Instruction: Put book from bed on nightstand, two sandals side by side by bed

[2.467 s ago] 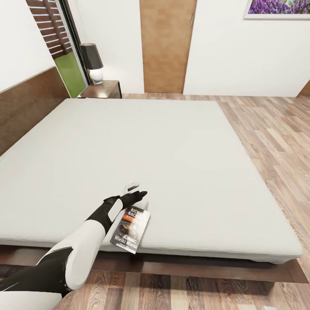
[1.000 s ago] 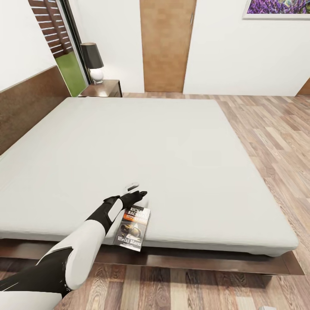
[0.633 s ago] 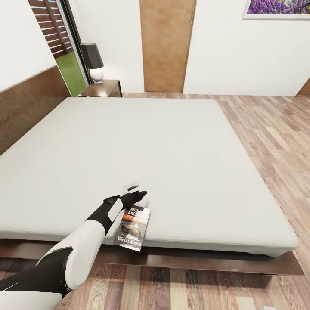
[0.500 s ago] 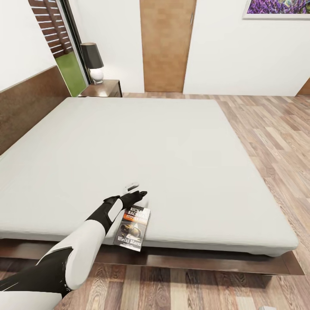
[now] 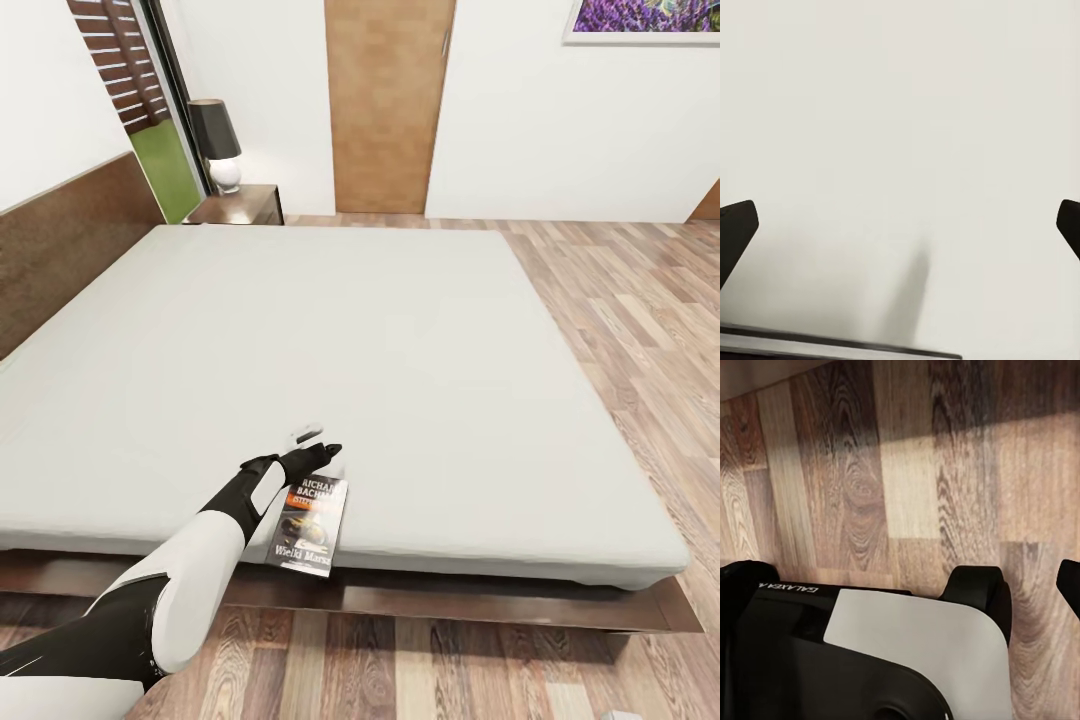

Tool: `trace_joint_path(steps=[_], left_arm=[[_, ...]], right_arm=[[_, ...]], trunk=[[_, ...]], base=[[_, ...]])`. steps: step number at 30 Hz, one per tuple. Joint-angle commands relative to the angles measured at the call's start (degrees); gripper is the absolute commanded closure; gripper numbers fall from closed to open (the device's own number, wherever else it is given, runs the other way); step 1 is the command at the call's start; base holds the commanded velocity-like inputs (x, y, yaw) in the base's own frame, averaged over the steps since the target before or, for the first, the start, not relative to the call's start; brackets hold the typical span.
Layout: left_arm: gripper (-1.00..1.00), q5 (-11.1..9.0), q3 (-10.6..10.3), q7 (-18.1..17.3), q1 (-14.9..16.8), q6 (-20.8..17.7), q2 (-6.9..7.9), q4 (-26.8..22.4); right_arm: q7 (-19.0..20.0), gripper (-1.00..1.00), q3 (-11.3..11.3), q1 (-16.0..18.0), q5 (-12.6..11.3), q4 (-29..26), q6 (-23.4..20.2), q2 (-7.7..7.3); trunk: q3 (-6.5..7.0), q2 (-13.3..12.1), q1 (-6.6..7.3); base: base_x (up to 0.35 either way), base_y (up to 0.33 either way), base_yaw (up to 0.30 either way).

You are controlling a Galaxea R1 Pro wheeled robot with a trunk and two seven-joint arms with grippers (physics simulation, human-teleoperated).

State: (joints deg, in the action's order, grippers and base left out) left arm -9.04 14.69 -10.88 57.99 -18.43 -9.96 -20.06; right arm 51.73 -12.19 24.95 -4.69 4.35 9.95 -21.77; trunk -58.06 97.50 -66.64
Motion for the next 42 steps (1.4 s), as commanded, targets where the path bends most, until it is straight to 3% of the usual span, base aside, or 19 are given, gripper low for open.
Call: trace_joint_path(steps=[1, 42], left_arm=[[-1.00, -0.36, 0.34, -0.10, 0.01, -0.48, -0.04, -0.12], [-1.00, -0.36, 0.34, -0.10, 0.01, -0.47, -0.04, -0.10]], right_arm=[[0.24, -1.00, 0.19, 0.10, -0.49, 0.29, 0.24, -0.02], [0.24, -1.00, 0.18, 0.10, -0.49, 0.30, 0.24, -0.02]], trunk=[[-0.04, 0.02, 0.00], [-0.04, 0.02, 0.00]], base=[[-0.001, 0.000, 0.000], [-0.020, 0.000, 0.000]])
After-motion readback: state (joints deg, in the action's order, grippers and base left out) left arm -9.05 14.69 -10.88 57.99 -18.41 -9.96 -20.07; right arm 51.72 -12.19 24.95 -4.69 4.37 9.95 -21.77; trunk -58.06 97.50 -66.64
